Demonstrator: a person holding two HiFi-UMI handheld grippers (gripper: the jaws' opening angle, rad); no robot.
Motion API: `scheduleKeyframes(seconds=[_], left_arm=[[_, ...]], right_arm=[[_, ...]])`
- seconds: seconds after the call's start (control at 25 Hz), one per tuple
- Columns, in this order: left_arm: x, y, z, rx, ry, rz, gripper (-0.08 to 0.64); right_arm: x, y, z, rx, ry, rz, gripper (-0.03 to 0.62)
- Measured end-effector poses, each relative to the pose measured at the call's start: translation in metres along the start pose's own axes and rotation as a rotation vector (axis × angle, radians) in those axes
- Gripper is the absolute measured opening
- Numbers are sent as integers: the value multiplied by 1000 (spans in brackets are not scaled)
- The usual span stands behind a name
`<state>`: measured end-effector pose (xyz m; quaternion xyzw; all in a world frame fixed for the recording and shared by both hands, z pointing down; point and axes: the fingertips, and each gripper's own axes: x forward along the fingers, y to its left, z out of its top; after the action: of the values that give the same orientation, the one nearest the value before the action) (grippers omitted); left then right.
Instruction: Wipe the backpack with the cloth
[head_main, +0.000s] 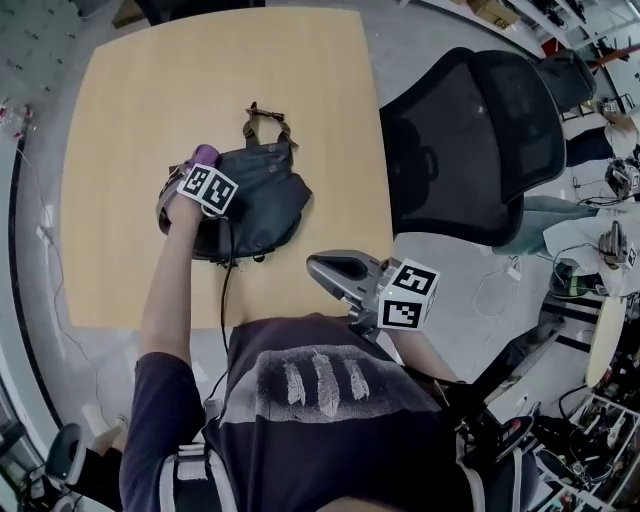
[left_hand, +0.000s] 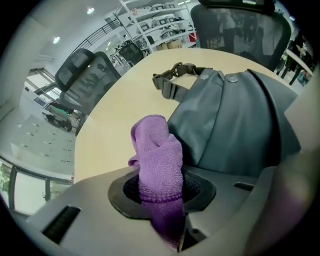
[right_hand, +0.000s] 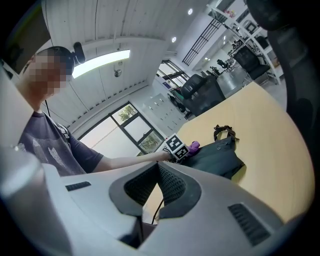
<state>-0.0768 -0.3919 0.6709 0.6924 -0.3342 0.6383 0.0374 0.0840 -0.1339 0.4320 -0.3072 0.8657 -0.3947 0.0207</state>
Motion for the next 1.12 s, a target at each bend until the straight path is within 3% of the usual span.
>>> scheduleKeyframes(seconds=[0.44, 0.56, 0.72, 1.0, 1.12], left_arm=[[-15, -49, 73, 155, -100, -58, 118], [-14, -55, 87, 260, -95, -34, 118], [-25, -70, 86, 318, -87, -19, 118], [-51, -104, 135, 454, -176, 48, 118], [-74, -121, 153, 456, -230, 0, 118]], right_arm=[[-12, -6, 0, 12, -32, -39, 3], [-15, -9, 2, 21, -44, -60, 3], [-28, -7, 1, 38, -53, -72, 3], [-49, -7, -7, 25, -94, -78, 3], [-46, -7, -3, 25, -94, -69, 3]])
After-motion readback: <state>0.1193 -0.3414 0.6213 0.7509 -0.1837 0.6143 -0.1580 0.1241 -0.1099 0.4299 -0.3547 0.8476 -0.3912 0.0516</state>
